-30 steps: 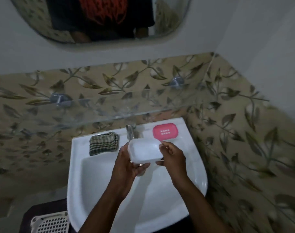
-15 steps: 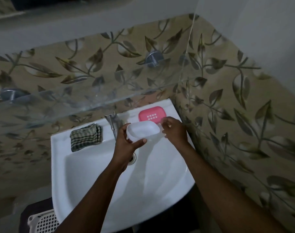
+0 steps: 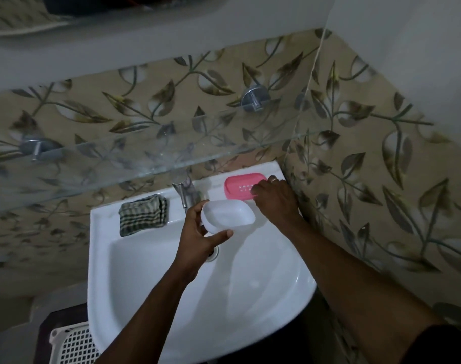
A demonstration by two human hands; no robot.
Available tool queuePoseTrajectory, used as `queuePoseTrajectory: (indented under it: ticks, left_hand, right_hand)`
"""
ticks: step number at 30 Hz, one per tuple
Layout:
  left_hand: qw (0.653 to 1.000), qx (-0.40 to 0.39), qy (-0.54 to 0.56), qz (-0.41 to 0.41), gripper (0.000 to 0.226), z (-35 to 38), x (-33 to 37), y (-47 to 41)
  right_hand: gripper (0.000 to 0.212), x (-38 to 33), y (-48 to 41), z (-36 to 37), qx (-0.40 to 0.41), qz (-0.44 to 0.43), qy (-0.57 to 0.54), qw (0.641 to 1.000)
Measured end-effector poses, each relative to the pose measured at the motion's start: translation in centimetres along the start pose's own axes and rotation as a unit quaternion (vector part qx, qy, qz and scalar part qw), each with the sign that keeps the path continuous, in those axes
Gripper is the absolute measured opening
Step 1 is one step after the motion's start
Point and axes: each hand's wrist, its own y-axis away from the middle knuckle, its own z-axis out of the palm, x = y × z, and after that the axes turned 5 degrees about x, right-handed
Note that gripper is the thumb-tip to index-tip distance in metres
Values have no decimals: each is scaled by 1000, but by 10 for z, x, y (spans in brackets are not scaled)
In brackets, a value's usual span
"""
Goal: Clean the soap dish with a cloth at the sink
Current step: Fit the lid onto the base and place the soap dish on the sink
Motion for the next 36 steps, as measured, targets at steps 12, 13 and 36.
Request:
queuePoseTrajectory:
  ticks: [12,13,36]
  left_hand:
    - [991,-93,98,-22,80,-36,20,36]
    - [982,-111,148,-34,83,-42,22,40]
    - [847,-78,518,-88,113,-38,64,97]
  right_hand:
    - [17,-23,47,-121,170,89,-207,959]
    - [15,-26,53,-126,175,78,-212,958]
    - [113,-171,86,-172,100,176,-389,899]
